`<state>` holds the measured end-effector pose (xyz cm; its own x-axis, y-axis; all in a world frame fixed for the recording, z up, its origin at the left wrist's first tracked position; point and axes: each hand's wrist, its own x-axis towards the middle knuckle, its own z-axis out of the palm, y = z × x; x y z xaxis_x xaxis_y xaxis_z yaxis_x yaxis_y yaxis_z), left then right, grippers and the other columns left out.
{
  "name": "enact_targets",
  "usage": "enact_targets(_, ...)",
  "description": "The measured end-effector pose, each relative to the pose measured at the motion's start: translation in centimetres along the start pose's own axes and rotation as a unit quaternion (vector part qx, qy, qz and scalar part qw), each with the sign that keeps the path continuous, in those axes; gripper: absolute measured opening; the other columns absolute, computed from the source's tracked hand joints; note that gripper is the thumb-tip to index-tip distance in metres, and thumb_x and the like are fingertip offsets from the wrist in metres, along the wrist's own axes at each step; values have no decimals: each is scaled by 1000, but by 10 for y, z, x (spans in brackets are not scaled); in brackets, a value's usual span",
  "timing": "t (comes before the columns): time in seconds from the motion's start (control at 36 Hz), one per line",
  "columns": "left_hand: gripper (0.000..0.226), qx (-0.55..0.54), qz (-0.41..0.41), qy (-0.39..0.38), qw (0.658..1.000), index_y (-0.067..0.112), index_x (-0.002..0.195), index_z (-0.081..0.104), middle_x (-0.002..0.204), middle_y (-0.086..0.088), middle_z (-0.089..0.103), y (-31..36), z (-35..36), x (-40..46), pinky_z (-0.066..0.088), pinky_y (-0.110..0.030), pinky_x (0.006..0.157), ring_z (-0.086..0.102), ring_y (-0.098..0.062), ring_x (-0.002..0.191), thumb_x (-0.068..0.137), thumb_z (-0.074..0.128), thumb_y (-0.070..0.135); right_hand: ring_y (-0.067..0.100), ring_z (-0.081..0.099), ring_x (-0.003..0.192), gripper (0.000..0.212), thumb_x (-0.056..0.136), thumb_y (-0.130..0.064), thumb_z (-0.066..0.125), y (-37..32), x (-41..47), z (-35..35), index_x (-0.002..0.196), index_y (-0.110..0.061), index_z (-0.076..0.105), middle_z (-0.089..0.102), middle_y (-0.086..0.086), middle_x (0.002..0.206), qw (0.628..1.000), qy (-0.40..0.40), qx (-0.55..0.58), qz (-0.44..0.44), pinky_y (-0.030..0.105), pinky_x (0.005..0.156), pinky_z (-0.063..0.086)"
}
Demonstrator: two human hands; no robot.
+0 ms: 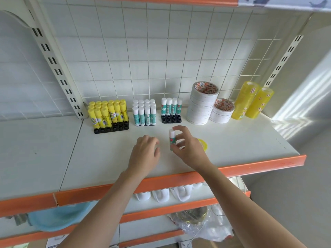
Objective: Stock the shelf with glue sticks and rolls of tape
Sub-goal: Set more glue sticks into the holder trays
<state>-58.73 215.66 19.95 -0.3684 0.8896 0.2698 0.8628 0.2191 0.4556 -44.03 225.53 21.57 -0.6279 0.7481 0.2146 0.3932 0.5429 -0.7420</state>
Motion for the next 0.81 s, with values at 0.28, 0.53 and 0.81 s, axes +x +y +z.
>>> enact_targets(0.28, 8, 95, 35, 23, 995, 7, 79, 62, 79, -10, 54, -4, 10, -5, 47, -40, 61, 55, -32, 74, 73, 67, 4, 14, 66, 74, 39, 84, -11, 65, 1, 39, 1, 116, -24, 46, 66, -3, 93, 998, 48, 43, 28, 23, 65, 49)
enact_targets(0.53, 10, 91, 28, 5, 995, 9, 93, 61, 93, -8, 55, -4, 10, -5, 44, -38, 76, 52, -28, 90, 86, 56, 12, 16, 64, 79, 26, 89, -10, 62, -8, 93, 5, 109, -19, 47, 64, -3, 90, 995, 91, 35, 30, 33, 70, 52)
enact_targets(0.81, 19, 96, 22, -16, 995, 13, 106, 56, 107, -4, 51, -3, 8, -6, 40, -33, 87, 47, -24, 104, 92, 45, 19, 26, 62, 85, 25, 86, -6, 60, -2, 121, 14, 105, -17, 47, 67, 5, 95, 996, 89, -18, 22, 39, 73, 52)
